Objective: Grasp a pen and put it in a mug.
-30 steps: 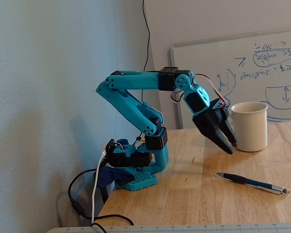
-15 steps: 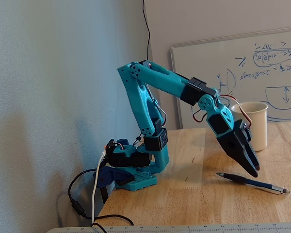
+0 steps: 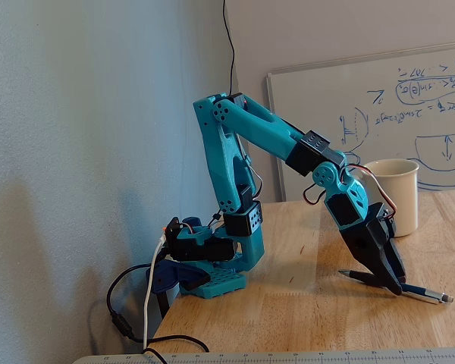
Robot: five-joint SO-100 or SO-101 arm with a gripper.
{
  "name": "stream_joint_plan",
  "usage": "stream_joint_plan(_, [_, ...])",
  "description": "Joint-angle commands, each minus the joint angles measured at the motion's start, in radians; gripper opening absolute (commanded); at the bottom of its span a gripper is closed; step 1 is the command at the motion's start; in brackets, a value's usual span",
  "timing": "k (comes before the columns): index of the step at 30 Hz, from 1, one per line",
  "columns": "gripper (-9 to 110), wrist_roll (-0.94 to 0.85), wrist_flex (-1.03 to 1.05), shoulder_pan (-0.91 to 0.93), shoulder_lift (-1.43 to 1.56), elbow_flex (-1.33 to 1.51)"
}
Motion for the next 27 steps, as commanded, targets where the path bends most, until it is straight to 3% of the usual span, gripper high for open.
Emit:
stream_joint_plan(1, [13, 0.003, -0.017, 0.009, 0.012, -0.063])
stream_joint_plan(23, [13, -0.009, -0.008, 0.002, 0.026, -0.028])
stream_joint_plan(27, [8, -0.009, -0.006, 0.000, 0.028, -0.026])
